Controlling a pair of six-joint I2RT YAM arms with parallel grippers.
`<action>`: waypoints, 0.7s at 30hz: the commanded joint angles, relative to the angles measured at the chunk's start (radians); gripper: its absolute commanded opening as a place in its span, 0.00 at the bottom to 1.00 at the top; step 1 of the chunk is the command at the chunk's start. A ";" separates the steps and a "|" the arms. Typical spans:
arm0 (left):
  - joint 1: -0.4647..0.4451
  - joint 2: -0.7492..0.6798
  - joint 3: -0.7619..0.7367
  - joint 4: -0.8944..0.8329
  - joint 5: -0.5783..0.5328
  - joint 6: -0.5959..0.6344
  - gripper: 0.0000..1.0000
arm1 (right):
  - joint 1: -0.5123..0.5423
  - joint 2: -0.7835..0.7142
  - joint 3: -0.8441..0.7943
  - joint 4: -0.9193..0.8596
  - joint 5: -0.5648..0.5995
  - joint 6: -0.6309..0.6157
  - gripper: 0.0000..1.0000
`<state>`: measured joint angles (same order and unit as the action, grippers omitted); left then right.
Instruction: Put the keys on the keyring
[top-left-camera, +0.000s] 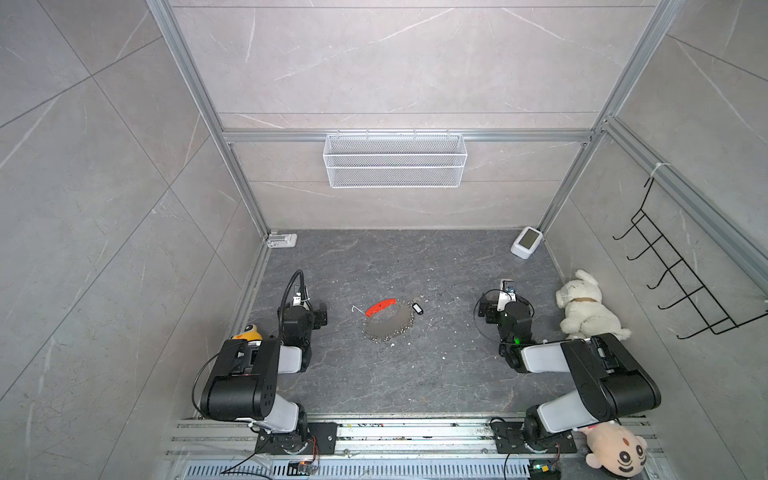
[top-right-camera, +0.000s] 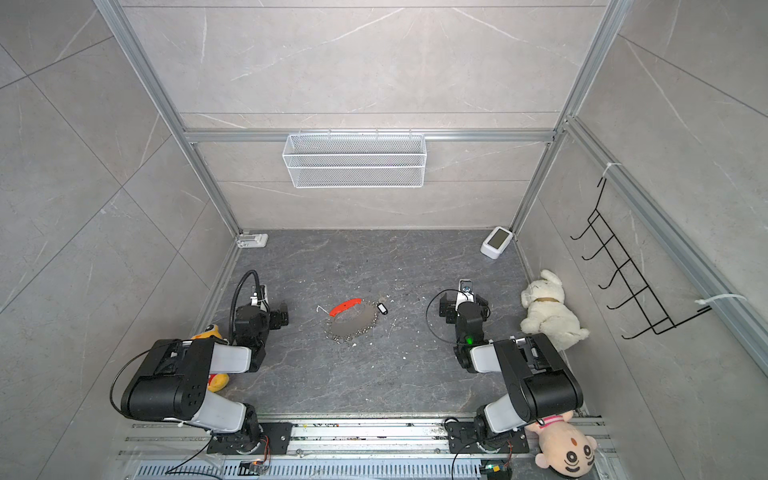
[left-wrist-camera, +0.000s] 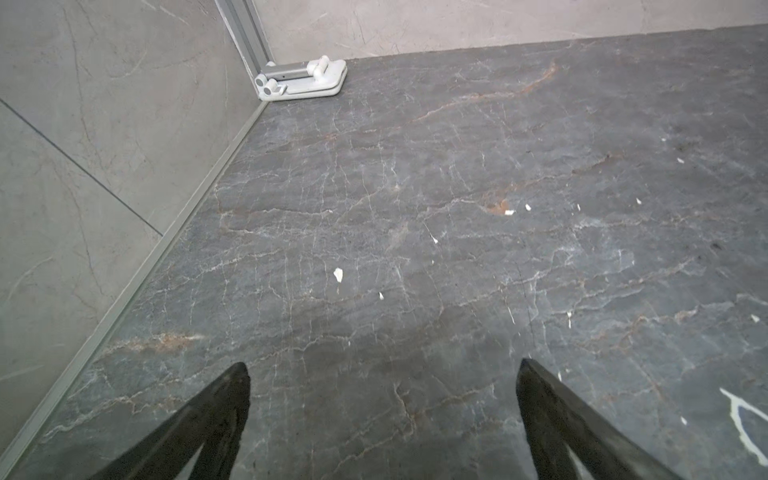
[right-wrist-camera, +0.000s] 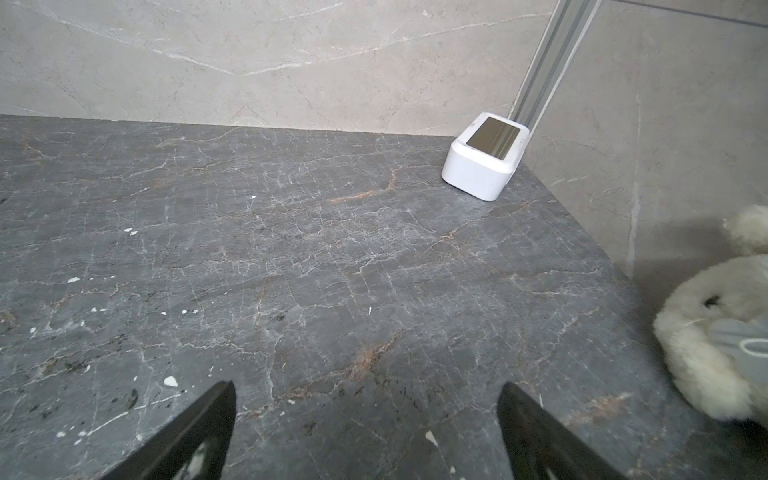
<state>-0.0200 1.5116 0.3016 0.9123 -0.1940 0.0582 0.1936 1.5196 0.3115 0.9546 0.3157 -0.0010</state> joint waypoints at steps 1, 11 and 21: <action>0.011 -0.010 0.022 0.005 0.041 -0.029 1.00 | -0.006 0.008 0.015 0.008 -0.009 -0.005 0.99; 0.024 -0.010 0.036 -0.018 0.066 -0.037 1.00 | -0.010 0.005 0.017 -0.002 -0.010 -0.004 0.99; 0.029 -0.010 0.039 -0.024 0.074 -0.040 1.00 | -0.008 0.005 0.017 -0.002 -0.010 -0.003 0.99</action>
<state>0.0010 1.5116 0.3115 0.8600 -0.1356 0.0360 0.1890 1.5196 0.3122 0.9546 0.3096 -0.0010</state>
